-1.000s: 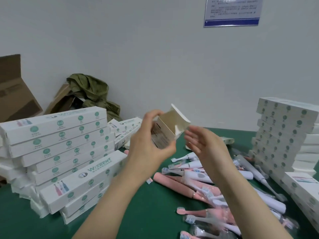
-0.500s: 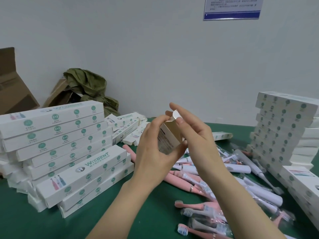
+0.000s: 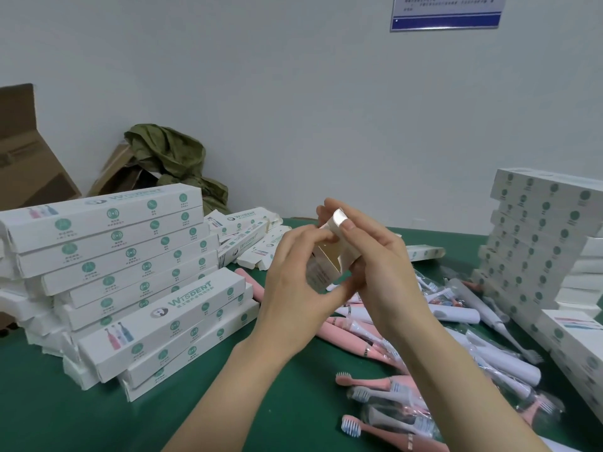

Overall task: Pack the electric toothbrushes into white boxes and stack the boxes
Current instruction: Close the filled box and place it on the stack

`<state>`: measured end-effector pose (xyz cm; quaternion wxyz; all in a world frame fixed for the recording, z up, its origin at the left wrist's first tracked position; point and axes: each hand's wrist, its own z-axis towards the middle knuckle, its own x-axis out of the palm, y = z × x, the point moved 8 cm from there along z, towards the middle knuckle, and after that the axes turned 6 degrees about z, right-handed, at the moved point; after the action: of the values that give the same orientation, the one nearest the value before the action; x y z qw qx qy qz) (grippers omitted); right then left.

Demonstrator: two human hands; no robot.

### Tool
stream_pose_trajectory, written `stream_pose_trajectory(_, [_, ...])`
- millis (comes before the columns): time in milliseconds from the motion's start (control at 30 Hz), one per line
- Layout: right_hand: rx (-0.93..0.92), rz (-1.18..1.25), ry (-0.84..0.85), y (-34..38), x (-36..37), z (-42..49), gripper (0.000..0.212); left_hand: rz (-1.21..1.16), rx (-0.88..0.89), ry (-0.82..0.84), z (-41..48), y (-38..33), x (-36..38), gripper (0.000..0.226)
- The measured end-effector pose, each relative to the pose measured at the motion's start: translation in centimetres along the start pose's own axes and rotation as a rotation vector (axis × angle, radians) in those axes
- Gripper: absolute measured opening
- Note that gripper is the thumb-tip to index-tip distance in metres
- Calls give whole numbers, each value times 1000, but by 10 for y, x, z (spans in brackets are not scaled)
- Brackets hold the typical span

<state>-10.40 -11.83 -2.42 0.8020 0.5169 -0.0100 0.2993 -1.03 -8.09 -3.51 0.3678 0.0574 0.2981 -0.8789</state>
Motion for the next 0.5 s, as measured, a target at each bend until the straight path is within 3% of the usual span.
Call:
stream_pose_trajectory(167, [-222,-261,27,7,4,-8,28,-153,-106,-103,-2,3,-11,51])
stream_pose_trajectory(333, [-500,-722,22,15,14,-16,38,-158,-128,-134,-4,1,-10,37])
stream_pose_trajectory(500, [-492,-800,70,10,18,-14,41,-130,-143,-164,-3,3,-12,30])
